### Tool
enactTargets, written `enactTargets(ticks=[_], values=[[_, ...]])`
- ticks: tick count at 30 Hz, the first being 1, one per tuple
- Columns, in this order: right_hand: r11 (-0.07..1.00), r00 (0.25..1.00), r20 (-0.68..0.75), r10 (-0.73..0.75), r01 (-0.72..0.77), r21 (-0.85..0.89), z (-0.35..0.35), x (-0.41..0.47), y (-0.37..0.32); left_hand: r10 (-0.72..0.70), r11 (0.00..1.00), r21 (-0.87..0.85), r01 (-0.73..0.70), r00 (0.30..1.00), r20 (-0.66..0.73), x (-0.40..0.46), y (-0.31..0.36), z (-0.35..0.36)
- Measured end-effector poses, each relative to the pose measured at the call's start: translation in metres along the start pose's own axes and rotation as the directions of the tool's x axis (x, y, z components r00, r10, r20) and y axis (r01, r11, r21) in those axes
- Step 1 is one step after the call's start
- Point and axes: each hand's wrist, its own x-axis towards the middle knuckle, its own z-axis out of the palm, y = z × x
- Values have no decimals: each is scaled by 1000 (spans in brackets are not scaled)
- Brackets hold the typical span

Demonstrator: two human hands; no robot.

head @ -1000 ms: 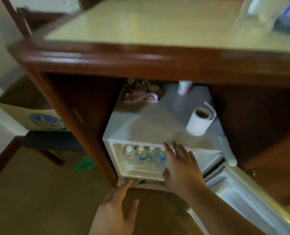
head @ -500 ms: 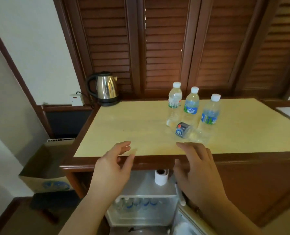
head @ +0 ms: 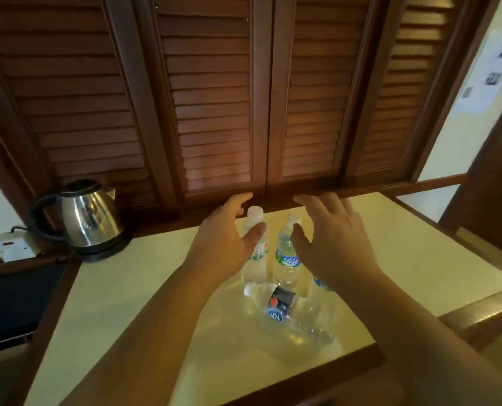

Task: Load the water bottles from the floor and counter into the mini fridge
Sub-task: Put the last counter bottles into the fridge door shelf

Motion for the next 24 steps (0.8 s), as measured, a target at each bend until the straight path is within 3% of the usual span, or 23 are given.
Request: enactTargets(ticks=[4,7,9,11,14,18,21,24], values=[[967,948,313,50,33,-253,17,51,-1,44,997,62,-54,987,153,47,-17,30],[966,870,479,117,13,-258,30,72,2,21,999,25,-25,991,134,57,-31,40],[983,866,488,107,-20,-180,35,77,5,15,1000,-7,-15,997,77,53,-35,35],[995,912,403,80,-49,-85,35,71,7,6,1000,-21,-5,1000,22,45,-36,22],[998,997,67,-47,44,44,18,53,5,-2,1000,-6,1,991,-132,26,-30,-14],[981,949,-275,-157,182,69,-31,26,-8,26,1000,-8,-29,958,-286,-17,-3,-65],[965,921,-376,-100,182,190,-66,-5,-13,-1,998,-60,-19,948,-319,-65,19,-90],[951,941,-333,-64,159,266,-95,-52,-13,7,1000,-15,-12,944,-330,-131,41,-99]])
